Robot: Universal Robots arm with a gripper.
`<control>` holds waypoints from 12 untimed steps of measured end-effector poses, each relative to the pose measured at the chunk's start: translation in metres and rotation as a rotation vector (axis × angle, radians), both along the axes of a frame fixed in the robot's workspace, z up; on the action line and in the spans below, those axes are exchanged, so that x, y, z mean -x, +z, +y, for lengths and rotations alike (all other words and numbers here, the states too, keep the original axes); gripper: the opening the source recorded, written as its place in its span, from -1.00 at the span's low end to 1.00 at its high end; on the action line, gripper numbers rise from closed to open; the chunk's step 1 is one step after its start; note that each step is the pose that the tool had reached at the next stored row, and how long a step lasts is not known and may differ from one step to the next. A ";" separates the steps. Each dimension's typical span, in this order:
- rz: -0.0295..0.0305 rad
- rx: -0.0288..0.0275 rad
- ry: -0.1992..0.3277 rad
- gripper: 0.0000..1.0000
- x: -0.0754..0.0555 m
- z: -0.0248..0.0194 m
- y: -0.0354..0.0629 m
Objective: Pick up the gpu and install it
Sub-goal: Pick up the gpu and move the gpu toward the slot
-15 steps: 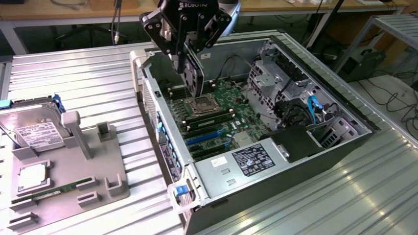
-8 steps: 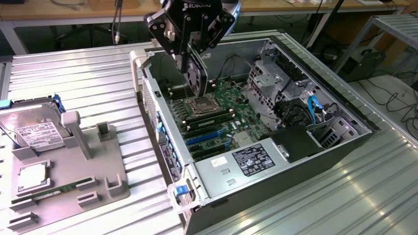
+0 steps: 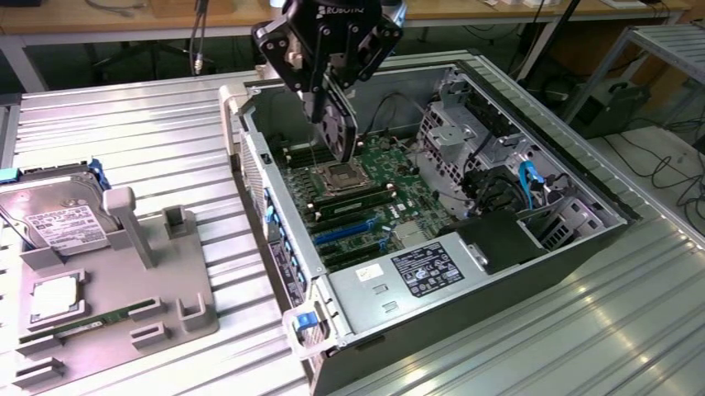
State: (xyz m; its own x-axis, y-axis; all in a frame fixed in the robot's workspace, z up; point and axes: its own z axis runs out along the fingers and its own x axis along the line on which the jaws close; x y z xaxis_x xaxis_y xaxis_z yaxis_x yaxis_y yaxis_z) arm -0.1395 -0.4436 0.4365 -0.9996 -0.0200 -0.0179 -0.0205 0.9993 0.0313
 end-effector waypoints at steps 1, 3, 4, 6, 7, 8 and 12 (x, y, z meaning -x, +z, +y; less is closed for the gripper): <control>0.0000 0.0000 0.000 -0.44 -0.001 0.0000 0.0000; 0.0000 0.0001 0.000 -0.44 -0.002 0.0000 -0.0001; 0.0000 0.0001 0.000 -0.44 -0.003 0.0000 -0.0002; 0.0000 0.0001 0.000 -0.44 -0.005 0.0000 -0.0003; 0.0000 0.0001 0.000 -0.44 -0.005 0.0000 -0.0004; 0.0000 0.0000 0.000 -0.44 -0.006 0.0000 -0.0004; 0.0000 0.0001 0.000 -0.44 -0.008 0.0000 -0.0006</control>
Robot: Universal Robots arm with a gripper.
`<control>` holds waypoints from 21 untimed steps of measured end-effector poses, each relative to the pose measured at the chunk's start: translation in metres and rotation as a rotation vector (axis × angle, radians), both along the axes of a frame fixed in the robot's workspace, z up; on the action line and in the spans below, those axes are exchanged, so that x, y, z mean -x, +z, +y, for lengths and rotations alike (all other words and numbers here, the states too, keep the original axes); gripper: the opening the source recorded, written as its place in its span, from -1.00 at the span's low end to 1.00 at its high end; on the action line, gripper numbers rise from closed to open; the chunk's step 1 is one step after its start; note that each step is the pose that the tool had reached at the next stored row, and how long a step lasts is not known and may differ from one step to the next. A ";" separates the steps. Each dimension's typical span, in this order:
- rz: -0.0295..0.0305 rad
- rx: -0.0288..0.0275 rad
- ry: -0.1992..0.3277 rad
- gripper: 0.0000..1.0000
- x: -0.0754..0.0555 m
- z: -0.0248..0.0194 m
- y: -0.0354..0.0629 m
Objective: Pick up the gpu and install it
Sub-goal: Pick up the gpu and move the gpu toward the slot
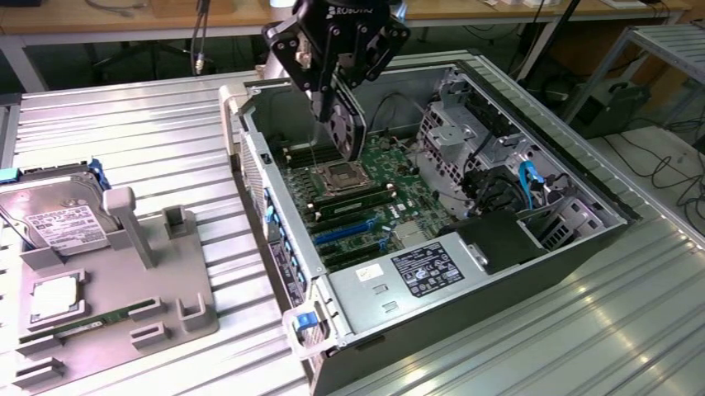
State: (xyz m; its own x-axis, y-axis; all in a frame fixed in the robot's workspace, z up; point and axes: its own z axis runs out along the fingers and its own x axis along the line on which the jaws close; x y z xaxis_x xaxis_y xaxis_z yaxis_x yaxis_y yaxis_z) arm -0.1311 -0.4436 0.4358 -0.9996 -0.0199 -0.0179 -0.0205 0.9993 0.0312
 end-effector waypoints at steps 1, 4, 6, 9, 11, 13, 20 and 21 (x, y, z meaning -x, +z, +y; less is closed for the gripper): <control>0.0000 0.0000 0.000 -0.44 0.000 0.0000 -0.0001; 0.0001 0.0000 0.000 -0.44 -0.002 0.0000 -0.0002; 0.0000 0.0000 0.000 -0.44 -0.003 0.0000 -0.0003; 0.0000 0.0000 0.000 -0.44 -0.005 0.0001 -0.0005; 0.0000 -0.0001 0.000 -0.44 -0.007 0.0000 -0.0007; 0.0000 0.0000 0.000 -0.44 -0.008 0.0000 -0.0008; 0.0000 0.0000 0.000 -0.44 -0.013 0.0000 -0.0013; 0.0000 -0.0001 0.000 -0.44 -0.014 0.0000 -0.0014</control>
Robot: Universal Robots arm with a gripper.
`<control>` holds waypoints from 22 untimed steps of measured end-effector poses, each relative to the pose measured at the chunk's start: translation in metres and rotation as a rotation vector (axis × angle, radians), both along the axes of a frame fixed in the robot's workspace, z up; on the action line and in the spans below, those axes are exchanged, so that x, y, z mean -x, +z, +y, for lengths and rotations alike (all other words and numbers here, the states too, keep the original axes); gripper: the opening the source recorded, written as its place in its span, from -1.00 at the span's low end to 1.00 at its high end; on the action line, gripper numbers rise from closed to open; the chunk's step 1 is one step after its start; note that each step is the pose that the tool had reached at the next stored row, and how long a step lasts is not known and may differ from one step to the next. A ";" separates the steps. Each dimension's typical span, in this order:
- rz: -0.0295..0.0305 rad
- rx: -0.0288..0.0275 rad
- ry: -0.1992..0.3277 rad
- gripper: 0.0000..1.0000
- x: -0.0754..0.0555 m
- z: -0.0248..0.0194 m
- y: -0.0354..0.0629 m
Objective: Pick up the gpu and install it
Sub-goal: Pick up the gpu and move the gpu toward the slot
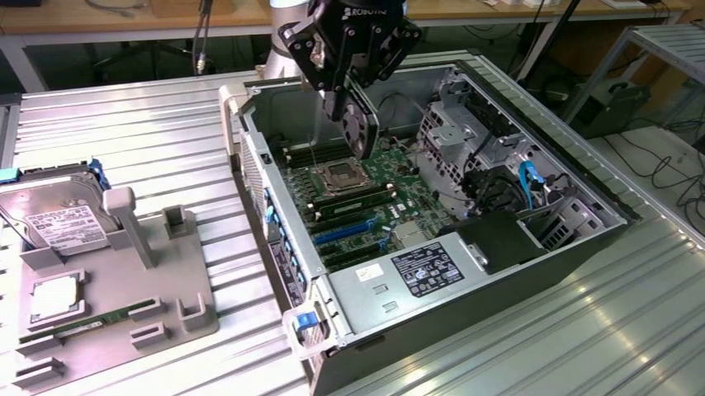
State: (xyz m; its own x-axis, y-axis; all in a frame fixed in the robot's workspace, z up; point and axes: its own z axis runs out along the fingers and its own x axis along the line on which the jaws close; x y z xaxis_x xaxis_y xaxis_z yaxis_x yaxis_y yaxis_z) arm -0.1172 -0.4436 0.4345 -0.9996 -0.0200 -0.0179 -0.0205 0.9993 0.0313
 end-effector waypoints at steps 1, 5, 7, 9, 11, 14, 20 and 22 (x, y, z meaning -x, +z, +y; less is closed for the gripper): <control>0.0000 0.0000 0.000 -0.44 -0.001 0.0000 -0.0001; 0.0001 0.0001 0.000 -0.44 -0.005 0.0001 -0.0003; 0.0001 0.0001 0.000 -0.44 -0.011 0.0000 -0.0006; 0.0001 0.0001 0.000 -0.44 -0.017 0.0000 -0.0008; 0.0000 0.0001 0.000 -0.44 -0.019 0.0000 -0.0011; 0.0001 0.0001 0.000 -0.44 -0.027 0.0001 -0.0014; 0.0000 0.0000 0.000 -0.44 -0.039 0.0000 -0.0022; 0.0001 0.0001 0.000 -0.44 -0.043 0.0000 -0.0023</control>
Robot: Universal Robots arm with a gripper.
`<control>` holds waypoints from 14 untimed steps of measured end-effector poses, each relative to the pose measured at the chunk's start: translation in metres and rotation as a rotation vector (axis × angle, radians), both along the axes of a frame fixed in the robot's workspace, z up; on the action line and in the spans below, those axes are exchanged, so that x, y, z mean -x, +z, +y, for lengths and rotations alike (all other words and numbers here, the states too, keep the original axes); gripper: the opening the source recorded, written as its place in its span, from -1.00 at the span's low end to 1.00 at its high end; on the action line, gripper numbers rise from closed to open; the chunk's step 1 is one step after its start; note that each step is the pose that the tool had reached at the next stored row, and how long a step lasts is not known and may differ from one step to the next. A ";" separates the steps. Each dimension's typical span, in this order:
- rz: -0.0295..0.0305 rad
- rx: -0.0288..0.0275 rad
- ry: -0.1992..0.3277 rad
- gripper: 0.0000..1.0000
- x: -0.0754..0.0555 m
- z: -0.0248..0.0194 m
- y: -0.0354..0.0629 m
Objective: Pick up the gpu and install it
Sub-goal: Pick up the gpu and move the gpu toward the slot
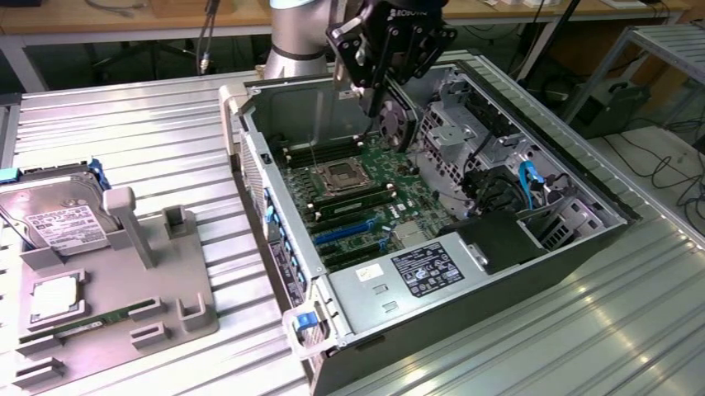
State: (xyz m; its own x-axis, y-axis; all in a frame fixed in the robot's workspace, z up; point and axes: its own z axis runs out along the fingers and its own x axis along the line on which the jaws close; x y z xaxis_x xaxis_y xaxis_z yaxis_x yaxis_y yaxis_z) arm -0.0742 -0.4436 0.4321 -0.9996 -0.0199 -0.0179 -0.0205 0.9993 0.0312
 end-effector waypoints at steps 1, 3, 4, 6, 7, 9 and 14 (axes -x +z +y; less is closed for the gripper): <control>-0.0001 -0.0001 0.000 -0.44 -0.002 0.0000 -0.0001; 0.0000 -0.0001 0.000 -0.44 -0.006 0.0000 -0.0003; -0.0001 -0.0001 0.000 -0.44 -0.008 0.0000 -0.0004; 0.0000 -0.0002 0.000 -0.44 -0.011 0.0000 -0.0006; 0.0000 -0.0001 0.000 -0.44 -0.014 0.0000 -0.0009; 0.0000 -0.0001 0.000 -0.44 -0.019 0.0000 -0.0012; -0.0001 -0.0002 0.000 -0.44 -0.028 0.0000 -0.0021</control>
State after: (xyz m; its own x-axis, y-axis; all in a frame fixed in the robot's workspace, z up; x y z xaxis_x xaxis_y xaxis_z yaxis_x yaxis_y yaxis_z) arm -0.0464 -0.4436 0.4300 -0.9996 -0.0199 -0.0180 -0.0204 0.9993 0.0314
